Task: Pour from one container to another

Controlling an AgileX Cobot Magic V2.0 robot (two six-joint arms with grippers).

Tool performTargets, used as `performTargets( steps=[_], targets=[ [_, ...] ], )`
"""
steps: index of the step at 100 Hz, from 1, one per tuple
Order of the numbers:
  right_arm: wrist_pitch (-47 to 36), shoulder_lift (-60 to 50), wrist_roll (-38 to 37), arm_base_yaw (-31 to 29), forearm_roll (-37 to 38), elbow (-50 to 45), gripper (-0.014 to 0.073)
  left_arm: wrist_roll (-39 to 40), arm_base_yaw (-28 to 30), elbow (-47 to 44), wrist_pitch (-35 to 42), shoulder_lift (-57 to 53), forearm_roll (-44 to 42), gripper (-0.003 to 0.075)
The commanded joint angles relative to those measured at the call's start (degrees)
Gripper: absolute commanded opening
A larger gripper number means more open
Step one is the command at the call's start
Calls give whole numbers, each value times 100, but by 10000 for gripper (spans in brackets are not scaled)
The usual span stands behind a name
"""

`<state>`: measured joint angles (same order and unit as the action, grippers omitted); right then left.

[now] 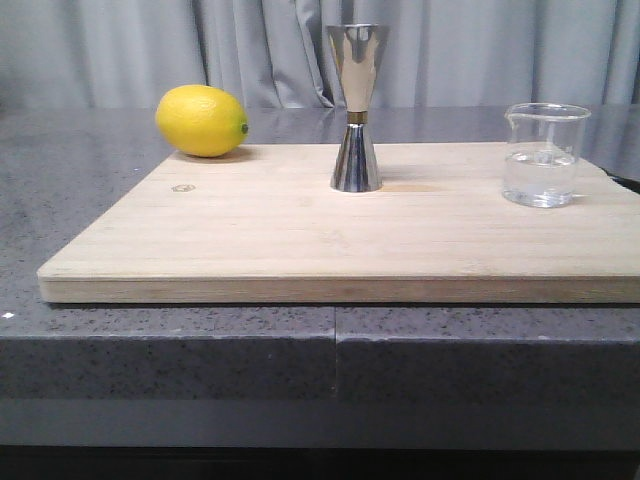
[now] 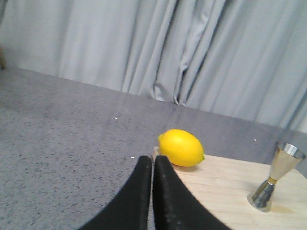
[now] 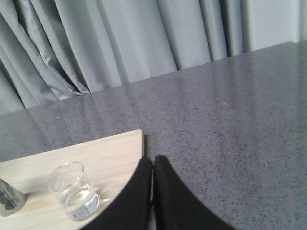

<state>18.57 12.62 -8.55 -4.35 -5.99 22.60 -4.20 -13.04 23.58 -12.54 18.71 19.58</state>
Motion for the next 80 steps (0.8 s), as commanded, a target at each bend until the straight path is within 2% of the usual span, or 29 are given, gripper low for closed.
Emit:
performTargets(
  steps=[1, 17, 24, 30, 37, 44, 56, 63, 68, 80],
  targets=[
    [-164, 272, 39, 18, 3, 424, 82, -275, -397, 543, 306, 519, 66, -20],
    [-81, 536, 39, 18, 3, 679, 316, -679, -1151, 1064, 551, 1396, 66, -19],
    [-143, 609, 39, 18, 3, 692, 388, -696, -1460, 1173, 788, 1749, 66, -13],
    [-143, 646, 39, 18, 3, 692, 413, -696, -1703, 1217, 1040, 2038, 56, 18],
    [-111, 671, 39, 18, 3, 692, 412, -696, -1997, 1227, 1303, 2324, 44, 92],
    [-90, 682, 39, 18, 3, 692, 412, -703, -2274, 1227, 1468, 2595, -71, 209],
    [-27, 682, 39, 18, 3, 692, 412, -703, -2669, 1227, 1768, 3024, -249, 488],
    [112, 682, 39, 18, 3, 692, 412, -703, -2836, 1227, 2011, 3275, -295, 606],
    [225, 682, 51, 32, 3, 692, 412, -703, -2943, 1253, 2121, 3450, -308, 645],
    [367, 682, 423, 112, -219, 647, 413, -703, -2994, 1416, 2043, 3903, -427, 643]
  ],
)
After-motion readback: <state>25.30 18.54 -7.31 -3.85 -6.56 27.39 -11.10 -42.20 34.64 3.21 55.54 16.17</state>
